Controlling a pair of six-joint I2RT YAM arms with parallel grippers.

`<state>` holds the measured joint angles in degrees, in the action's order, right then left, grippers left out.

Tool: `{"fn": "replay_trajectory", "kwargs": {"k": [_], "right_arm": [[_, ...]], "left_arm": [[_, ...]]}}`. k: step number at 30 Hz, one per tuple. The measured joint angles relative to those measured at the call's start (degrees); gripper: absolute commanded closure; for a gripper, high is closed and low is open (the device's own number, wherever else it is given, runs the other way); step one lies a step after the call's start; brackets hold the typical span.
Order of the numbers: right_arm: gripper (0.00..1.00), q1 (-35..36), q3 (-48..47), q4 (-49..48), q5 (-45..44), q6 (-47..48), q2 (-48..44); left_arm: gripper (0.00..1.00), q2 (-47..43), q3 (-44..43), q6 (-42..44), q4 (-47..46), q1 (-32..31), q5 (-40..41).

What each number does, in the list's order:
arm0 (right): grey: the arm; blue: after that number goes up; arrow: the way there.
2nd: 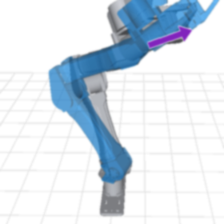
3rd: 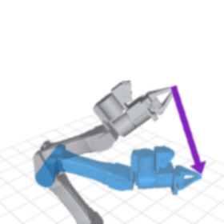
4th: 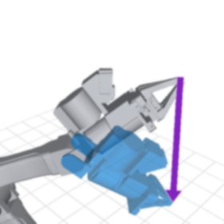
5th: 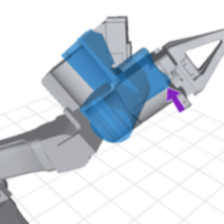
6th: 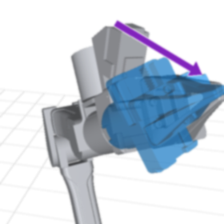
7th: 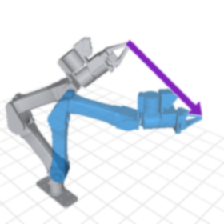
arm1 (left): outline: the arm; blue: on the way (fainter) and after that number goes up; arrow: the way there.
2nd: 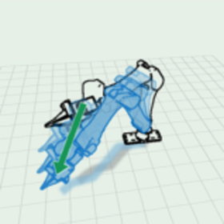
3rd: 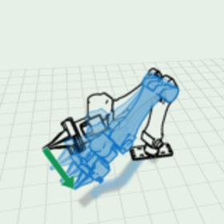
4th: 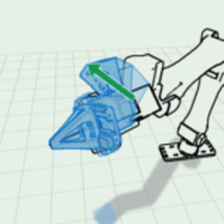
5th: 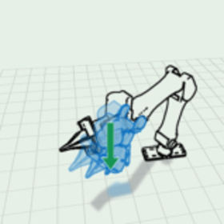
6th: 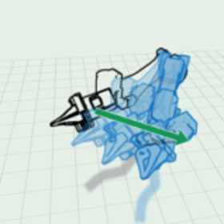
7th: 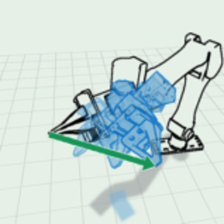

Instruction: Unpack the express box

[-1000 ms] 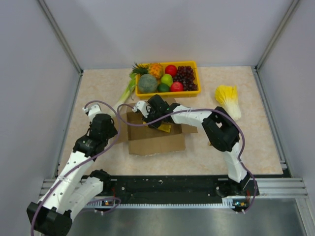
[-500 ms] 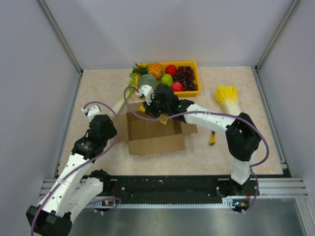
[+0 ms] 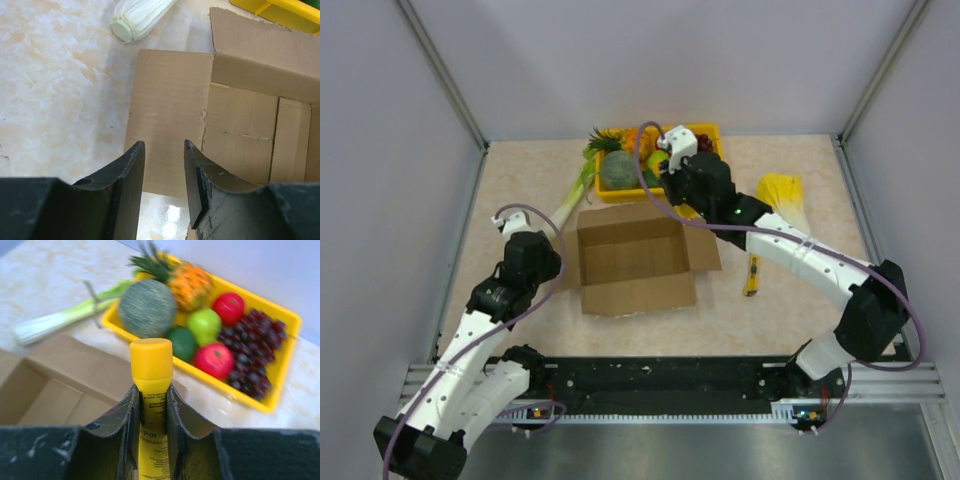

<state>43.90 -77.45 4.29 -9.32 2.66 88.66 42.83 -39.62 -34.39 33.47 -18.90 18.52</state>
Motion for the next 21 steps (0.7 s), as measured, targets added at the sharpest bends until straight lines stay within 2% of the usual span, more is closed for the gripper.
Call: {"fn": "replay_trajectory", "kwargs": {"k": [5, 10, 14, 21], "right_arm": [[0.77, -4.6, 7.9, 2.3, -7.2, -5.5, -5.5], [0.77, -9.8, 15.8, 4.5, -8.9, -13.6, -5.6], [0.77, -13.5, 18.0, 6.5, -9.0, -19.1, -2.1], [0.76, -16.4, 16.7, 6.5, -9.5, -23.8, 10.1]], "left_arm": [[0.58, 0.3, 0.0, 0.2, -0.3, 0.0, -1.2], [0.57, 0.3, 0.0, 0.6, -0.5, 0.0, -1.8], [0.57, 0.3, 0.0, 1.0, -0.5, 0.0, -2.2], [0.56, 0.3, 0.0, 1.3, -0.4, 0.0, -2.2]]}}
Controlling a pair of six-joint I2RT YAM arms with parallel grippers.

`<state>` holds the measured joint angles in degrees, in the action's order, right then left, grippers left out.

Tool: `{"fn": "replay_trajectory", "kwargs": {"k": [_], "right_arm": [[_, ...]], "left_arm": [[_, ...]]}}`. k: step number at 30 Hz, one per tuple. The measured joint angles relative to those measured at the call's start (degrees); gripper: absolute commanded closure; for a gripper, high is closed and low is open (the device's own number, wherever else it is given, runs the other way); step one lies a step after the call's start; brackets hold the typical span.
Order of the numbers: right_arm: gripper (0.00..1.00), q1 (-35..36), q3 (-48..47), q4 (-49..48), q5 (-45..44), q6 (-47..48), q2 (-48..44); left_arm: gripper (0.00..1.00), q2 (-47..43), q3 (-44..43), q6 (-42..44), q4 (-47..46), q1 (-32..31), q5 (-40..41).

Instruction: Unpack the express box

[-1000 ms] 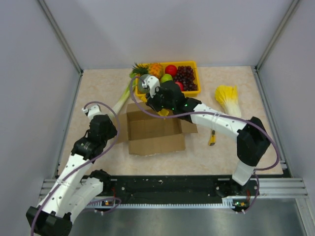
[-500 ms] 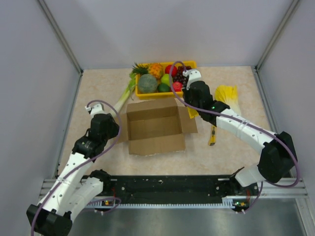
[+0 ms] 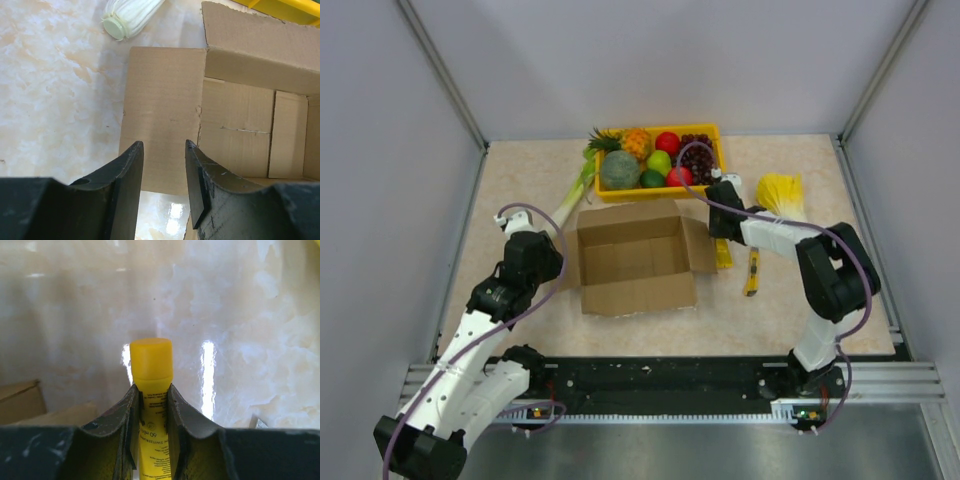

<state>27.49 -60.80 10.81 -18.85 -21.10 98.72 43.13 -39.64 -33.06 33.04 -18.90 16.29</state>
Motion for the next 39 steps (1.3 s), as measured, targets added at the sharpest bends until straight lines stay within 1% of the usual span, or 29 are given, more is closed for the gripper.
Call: {"fn": "replay_trajectory", "kwargs": {"k": [2, 4, 6, 10, 13, 14, 16, 17, 18, 20, 21, 25, 26, 28, 32, 36, 39], "right_arm": [[0.74, -0.5, -1.1, 0.3, -0.5, -0.5, 3.1], [0.64, -1.0, -2.1, 0.9, -0.8, -1.0, 5.4], [0.50, -1.4, -3.1, 1.9, -1.0, -1.6, 6.5], [0.41, -1.6, -5.1, 4.1, -3.0, -3.2, 6.8], [0.37, -1.6, -5.6, 5.9, -4.3, -4.3, 5.9], [0.37, -1.6, -5.6, 7.0, -4.6, -4.7, 4.9], [0.33, -1.6, -5.6, 8.9, -5.2, -5.3, 2.3], [0.32, -1.6, -5.6, 10.1, -5.4, -5.7, 0.3], [0.27, -1.6, -5.6, 11.4, -5.7, -6.1, -2.0], [0.22, -1.6, -5.4, 13.2, -5.8, -6.6, -6.9], [0.18, -1.6, -5.0, 14.7, -5.9, -6.9, -10.8], [0.12, -1.6, -3.3, 18.9, -5.9, -7.1, -24.0], [0.07, -1.6, -2.8, 20.0, -5.7, -7.1, -27.6], [0.05, -1.6, -2.4, 22.4, -5.3, -7.0, -34.5], [0.04, -1.6, -1.2, 24.6, -5.1, -6.2, -48.3], [0.02, -1.7, -1.1, 25.7, -5.9, -2.2, -61.9], [0.01, -1.7, -3.4, 27.7, -6.8, 0.0, -67.8]], "left_arm": [[0.55, 0.0, 0.0, 0.0, 0.0, 0.0, 0.0], [0.54, 0.0, 0.0, 0.0, 0.1, 0.0, 0.0], [0.52, 0.0, 0.0, 0.1, 0.1, 0.0, 0.0], [0.48, 0.0, -0.3, 0.2, 0.5, 0.0, 0.0], [0.37, 0.0, -1.1, 0.3, 0.8, 0.0, 0.0], [0.29, 0.0, -1.5, 0.4, 1.0, 0.0, 0.0], [0.22, 0.0, -2.3, 0.6, 1.6, 0.0, -0.2], [0.17, 0.0, -2.9, 0.5, 1.9, 0.0, -0.4], [0.11, -0.1, -3.5, 0.6, 2.2, 0.0, -0.6], [0.04, -0.1, -5.4, 0.9, 3.5, 0.0, -1.5], [0.01, -0.1, -7.0, 0.9, 4.5, 0.0, -2.2], [0.01, -0.2, -12.0, 0.8, 7.0, 0.0, -5.1], [0.01, -0.2, -13.1, 0.9, 7.7, 0.0, -6.0], [0.01, -0.1, -15.0, 1.4, 9.0, 0.0, -7.8], [0.01, 0.3, -19.7, 3.0, 13.3, 0.0, -10.7], [0.01, 0.4, -23.8, 3.5, 16.6, 0.0, -11.0], [0.01, -0.5, -25.2, 3.6, 18.1, 0.0, -10.9]]}}
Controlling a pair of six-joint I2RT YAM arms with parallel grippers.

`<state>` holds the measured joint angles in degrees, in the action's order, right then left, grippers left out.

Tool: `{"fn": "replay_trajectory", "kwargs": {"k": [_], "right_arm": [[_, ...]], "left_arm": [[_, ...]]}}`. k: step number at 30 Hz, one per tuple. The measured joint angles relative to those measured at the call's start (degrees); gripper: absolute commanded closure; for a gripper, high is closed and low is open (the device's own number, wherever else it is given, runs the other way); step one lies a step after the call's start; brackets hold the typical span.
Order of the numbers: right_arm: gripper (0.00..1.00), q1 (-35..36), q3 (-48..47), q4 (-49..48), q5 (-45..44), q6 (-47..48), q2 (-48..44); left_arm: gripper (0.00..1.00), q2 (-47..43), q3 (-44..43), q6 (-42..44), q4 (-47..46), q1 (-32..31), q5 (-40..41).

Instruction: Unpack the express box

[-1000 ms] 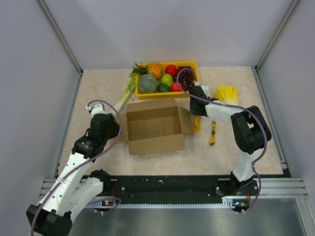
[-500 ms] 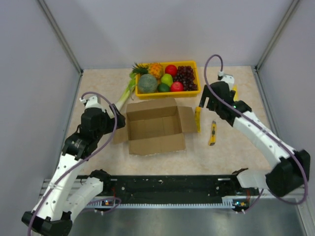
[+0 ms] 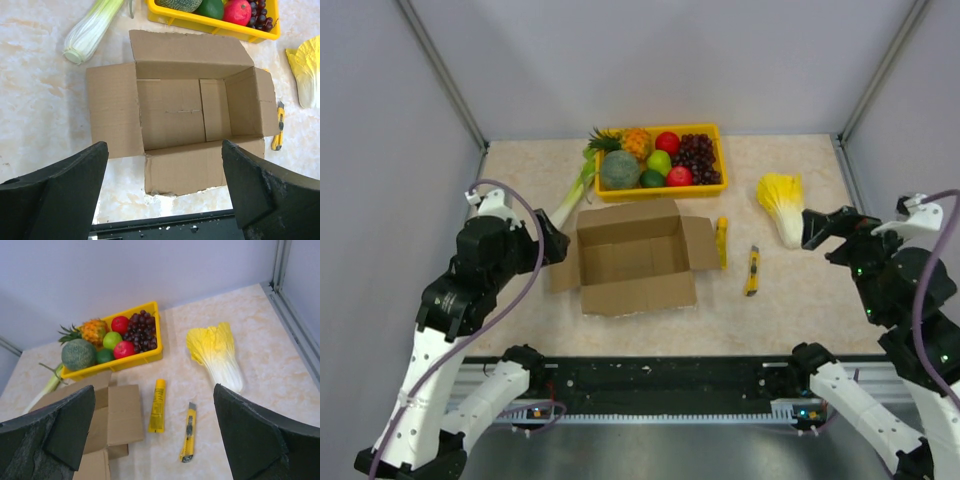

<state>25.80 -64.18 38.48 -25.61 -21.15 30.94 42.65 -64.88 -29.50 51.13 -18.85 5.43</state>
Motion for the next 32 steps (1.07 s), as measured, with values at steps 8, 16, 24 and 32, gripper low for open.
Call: {"fn": "replay_trajectory", "kwargs": {"k": [8, 16, 24, 32], "right_arm": [[0.01, 0.0, -12.0, 12.5, 0.0, 0.6, -1.3], [0.01, 0.0, -15.8, 20.5, 1.4, -0.5, -2.6], [0.01, 0.0, -15.7, 23.3, 2.9, -2.4, -3.7], [0.01, 0.0, -14.6, 24.1, 5.7, -2.4, -4.7]], "left_arm": [[0.01, -3.1, -5.2, -0.2, 6.6, 0.0, 1.0], [0.01, -5.5, -11.0, -0.2, 13.6, 0.0, 1.5], [0.01, -9.6, -14.8, -0.3, 18.0, 0.0, 3.0], [0.01, -12.5, -15.6, -0.6, 20.3, 0.0, 2.9]]}}
